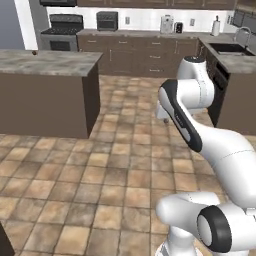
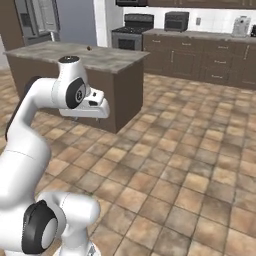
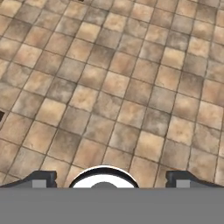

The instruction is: Place the mushroom in the correct fridge rack based on whether it is a fruit or vegetable. Finally, close the fridge door.

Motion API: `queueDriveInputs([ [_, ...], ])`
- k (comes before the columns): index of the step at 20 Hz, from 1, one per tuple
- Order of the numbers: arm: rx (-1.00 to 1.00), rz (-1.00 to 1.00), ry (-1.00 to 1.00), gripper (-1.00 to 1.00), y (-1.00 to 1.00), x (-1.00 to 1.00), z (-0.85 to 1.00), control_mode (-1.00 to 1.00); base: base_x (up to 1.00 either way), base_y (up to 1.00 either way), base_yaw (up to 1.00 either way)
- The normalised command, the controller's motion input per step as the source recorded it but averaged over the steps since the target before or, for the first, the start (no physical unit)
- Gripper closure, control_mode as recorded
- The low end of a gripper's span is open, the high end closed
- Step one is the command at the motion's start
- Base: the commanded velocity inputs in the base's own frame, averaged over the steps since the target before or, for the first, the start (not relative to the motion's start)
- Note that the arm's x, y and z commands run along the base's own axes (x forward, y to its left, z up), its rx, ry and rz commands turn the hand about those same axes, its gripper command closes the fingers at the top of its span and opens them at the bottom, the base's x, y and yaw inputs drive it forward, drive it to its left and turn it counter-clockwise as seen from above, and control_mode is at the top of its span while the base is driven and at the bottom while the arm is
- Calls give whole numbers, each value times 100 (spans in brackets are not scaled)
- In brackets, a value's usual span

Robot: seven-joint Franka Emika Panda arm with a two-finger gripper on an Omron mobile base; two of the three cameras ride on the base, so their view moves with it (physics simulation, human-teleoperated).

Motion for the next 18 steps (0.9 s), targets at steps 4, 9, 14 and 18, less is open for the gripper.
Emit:
queueDriveInputs([
  [4,0,0,0,-100,0,0,0,100,100,-64,19],
  [9,0,0,0,-100,0,0,0,100,100,-59,20],
  [14,0,0,0,-100,0,0,0,100,100,-54,22],
  [18,0,0,0,-100,0,0,0,100,100,-56,22],
])
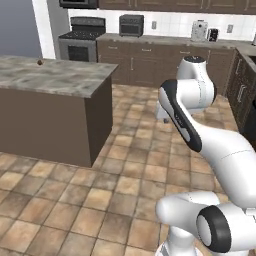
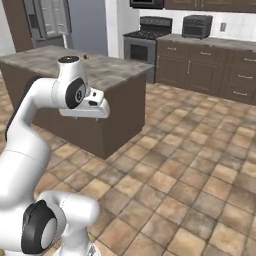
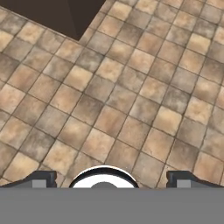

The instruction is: Place the mushroom in the correct fridge rack based on whether it is a fruit or vegetable. Finally, close the fridge door.

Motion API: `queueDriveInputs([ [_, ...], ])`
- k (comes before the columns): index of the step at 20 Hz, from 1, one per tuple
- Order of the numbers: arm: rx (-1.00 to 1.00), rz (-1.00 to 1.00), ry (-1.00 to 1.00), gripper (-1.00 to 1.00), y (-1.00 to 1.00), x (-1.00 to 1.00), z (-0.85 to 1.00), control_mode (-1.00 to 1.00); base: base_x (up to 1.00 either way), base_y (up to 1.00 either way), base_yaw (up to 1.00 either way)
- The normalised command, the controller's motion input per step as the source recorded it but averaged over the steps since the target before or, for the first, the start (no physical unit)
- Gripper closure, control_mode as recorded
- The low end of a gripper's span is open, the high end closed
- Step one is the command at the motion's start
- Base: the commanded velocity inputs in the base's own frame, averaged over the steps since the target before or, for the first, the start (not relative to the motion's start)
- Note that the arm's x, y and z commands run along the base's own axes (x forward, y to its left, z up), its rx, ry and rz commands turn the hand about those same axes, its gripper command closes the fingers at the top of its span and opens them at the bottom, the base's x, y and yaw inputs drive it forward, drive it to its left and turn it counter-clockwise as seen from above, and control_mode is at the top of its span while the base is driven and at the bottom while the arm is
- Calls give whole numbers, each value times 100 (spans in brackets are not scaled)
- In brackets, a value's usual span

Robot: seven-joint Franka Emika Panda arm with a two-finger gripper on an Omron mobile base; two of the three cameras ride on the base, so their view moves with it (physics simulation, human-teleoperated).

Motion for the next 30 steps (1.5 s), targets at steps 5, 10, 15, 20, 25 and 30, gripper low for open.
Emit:
queueDriveInputs([
  [5,0,0,0,-100,0,0,0,100,100,-58,23],
  [10,0,0,0,-100,0,0,0,100,100,-59,23],
  [15,0,0,0,-100,0,0,0,100,100,-60,24],
  [20,0,0,0,-100,0,0,0,100,100,-58,25],
  [25,0,0,0,-100,0,0,0,100,100,-67,25],
  [30,0,0,0,-100,0,0,0,100,100,-74,24],
])
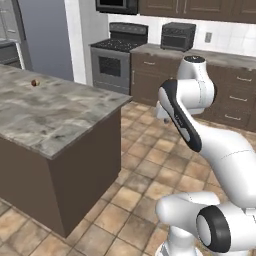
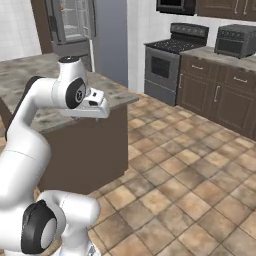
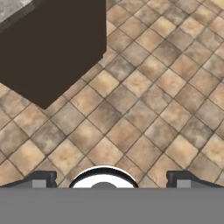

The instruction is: Place the mushroom in the correct fridge rack based on whether it is a fruit or vegetable. Finally, close the fridge door.

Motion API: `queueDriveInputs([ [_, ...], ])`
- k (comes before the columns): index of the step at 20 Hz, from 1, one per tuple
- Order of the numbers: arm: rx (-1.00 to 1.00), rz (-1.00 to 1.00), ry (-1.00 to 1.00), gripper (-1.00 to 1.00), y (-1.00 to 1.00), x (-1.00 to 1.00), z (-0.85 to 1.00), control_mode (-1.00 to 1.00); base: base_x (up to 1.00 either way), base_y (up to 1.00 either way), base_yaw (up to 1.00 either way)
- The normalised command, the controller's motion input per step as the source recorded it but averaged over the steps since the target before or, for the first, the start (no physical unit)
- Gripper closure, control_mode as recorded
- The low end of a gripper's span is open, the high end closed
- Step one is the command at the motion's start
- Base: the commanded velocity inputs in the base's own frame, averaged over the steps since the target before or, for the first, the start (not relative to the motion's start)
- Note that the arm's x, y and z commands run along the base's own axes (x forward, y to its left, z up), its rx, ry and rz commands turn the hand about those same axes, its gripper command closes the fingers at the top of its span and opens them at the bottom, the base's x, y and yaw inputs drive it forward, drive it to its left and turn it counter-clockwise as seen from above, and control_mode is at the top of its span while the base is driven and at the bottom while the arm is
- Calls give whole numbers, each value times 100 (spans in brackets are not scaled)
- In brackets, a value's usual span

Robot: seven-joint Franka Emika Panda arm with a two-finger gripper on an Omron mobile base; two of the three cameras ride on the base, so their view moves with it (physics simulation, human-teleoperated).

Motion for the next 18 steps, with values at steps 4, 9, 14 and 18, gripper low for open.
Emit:
queueDriveInputs([
  [4,0,0,0,-100,0,0,0,100,100,-71,25],
  [9,0,0,0,-100,0,0,0,100,100,-71,27],
  [14,0,0,0,-100,0,0,0,100,100,-75,26],
  [18,0,0,0,-100,0,0,0,100,100,-73,27],
])
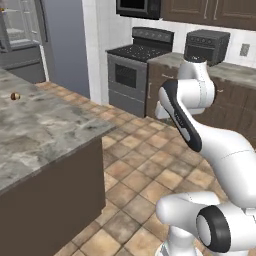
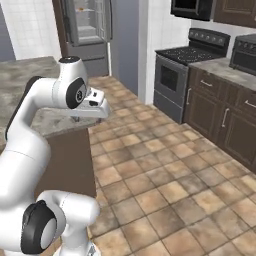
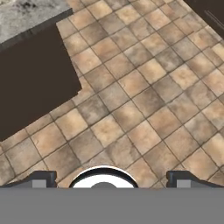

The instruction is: Place the mushroom in the correct fridge rack based on whether it is a fruit or vegetable. Finally, close the fridge door.

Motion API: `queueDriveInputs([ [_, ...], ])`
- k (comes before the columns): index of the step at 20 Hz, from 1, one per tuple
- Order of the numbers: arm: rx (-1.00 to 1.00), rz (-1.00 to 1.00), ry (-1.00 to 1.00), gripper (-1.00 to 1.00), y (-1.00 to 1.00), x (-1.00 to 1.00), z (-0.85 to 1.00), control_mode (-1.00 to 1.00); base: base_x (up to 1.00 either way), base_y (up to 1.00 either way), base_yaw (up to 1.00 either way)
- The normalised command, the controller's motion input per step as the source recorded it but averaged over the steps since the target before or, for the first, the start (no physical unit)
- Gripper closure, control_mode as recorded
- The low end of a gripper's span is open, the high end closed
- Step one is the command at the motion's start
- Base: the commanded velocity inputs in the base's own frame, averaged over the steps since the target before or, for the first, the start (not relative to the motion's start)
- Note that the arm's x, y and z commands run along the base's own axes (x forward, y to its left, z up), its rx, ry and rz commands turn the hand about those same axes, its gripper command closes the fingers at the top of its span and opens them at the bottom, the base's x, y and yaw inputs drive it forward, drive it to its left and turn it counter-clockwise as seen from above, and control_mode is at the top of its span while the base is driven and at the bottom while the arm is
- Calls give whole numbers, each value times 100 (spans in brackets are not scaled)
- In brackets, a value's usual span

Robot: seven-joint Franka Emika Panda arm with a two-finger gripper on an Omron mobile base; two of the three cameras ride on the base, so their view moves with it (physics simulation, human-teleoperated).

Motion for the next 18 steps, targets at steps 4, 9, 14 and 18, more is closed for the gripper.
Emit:
queueDriveInputs([
  [4,0,0,0,-100,0,0,0,100,100,-73,27],
  [9,0,0,0,-100,0,0,0,100,100,-71,28],
  [14,0,0,0,-100,0,0,0,100,100,-68,29],
  [18,0,0,0,-100,0,0,0,100,100,-71,29],
])
